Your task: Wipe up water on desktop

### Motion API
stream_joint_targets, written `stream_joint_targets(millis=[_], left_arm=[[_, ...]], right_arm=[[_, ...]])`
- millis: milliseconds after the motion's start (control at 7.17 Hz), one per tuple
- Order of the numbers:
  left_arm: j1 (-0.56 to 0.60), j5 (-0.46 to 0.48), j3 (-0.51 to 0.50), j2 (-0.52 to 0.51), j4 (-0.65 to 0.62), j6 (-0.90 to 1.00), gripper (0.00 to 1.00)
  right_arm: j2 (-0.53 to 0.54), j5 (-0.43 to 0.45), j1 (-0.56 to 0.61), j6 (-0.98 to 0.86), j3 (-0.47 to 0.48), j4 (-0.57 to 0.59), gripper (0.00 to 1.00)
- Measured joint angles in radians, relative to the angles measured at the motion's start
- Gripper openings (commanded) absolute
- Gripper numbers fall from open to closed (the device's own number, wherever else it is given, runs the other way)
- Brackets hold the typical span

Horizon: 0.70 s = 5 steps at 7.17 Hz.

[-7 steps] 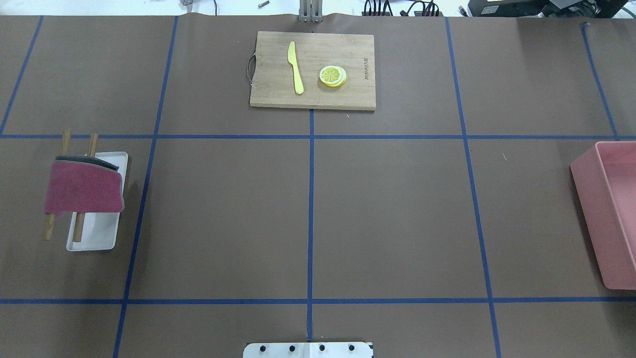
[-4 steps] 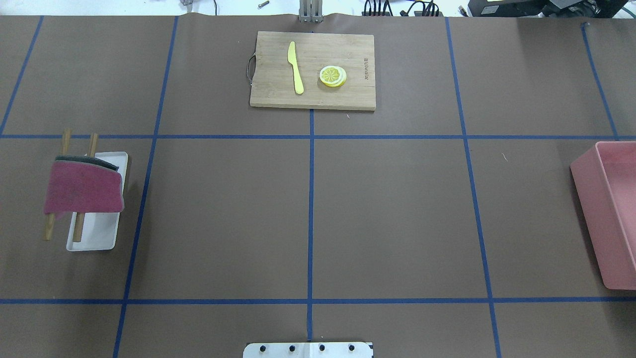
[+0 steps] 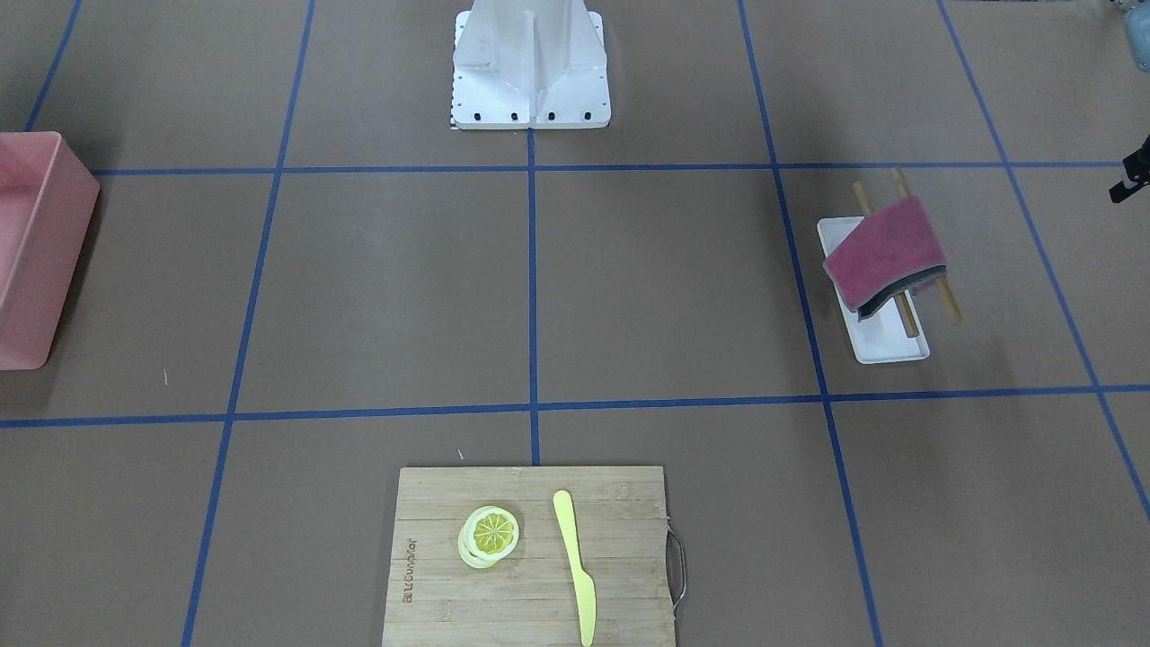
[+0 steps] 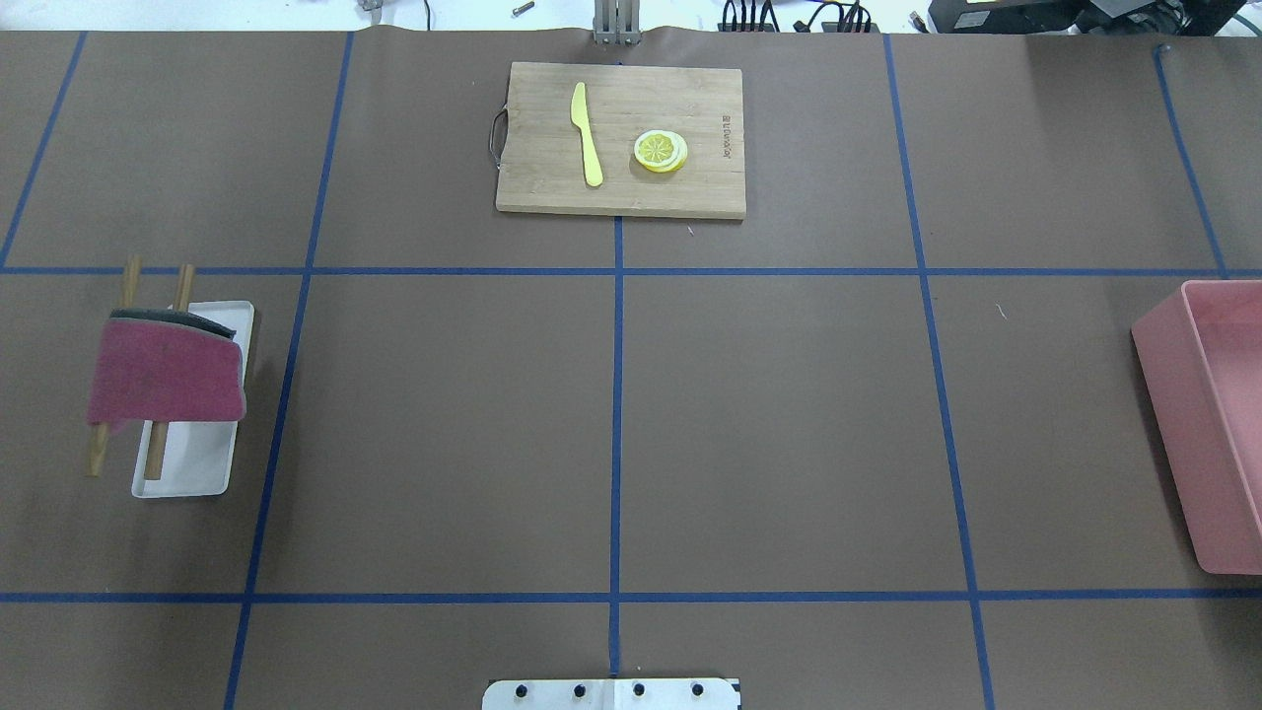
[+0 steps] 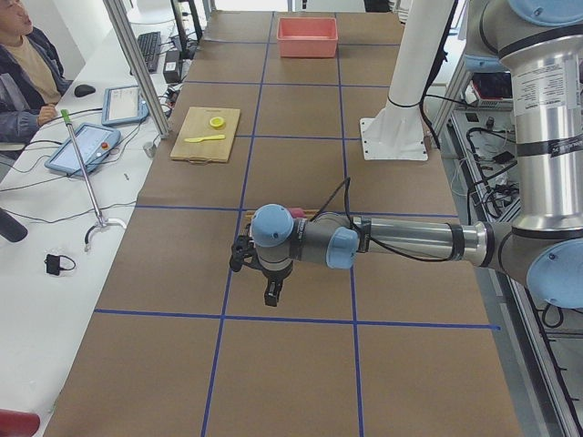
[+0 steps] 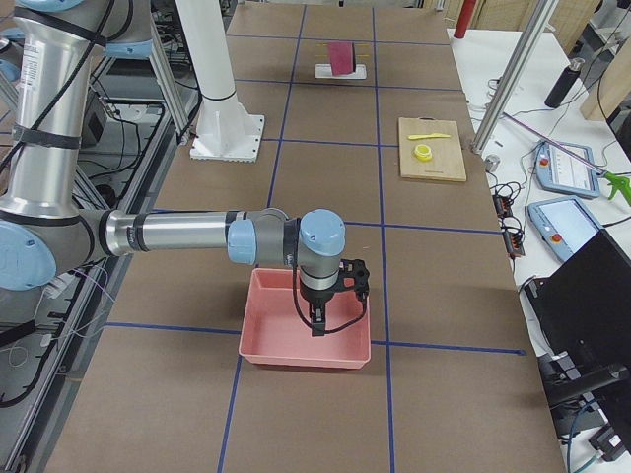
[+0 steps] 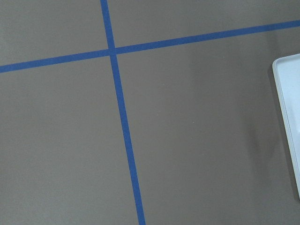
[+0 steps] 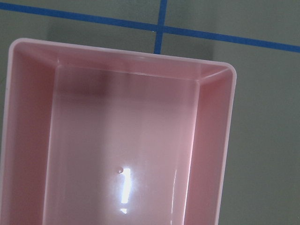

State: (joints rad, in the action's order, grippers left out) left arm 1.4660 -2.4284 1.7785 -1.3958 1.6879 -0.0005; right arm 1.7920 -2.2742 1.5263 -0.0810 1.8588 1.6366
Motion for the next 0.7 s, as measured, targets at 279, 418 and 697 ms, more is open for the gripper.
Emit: stream_joint_targets(millis=[279,418,697], left_arm=[[-0.001,-0.003,-0.001,-0.001,0.003,-0.003,0.98],[-0.001,-0.011,0.002,0.001,0.007,-0.005,0.98],[0.0,-0.025,0.036,0.008,0.012,-0.006,0.98]], right_arm=[[0.001,-0.018,0.0,0.0,-0.002,0.001,1.0],[0.001,-0.04,0.0,0.0,-0.002,0.0,1.0],[-0.004,-0.078,0.0,0.001,-0.011,-0.006,1.0]])
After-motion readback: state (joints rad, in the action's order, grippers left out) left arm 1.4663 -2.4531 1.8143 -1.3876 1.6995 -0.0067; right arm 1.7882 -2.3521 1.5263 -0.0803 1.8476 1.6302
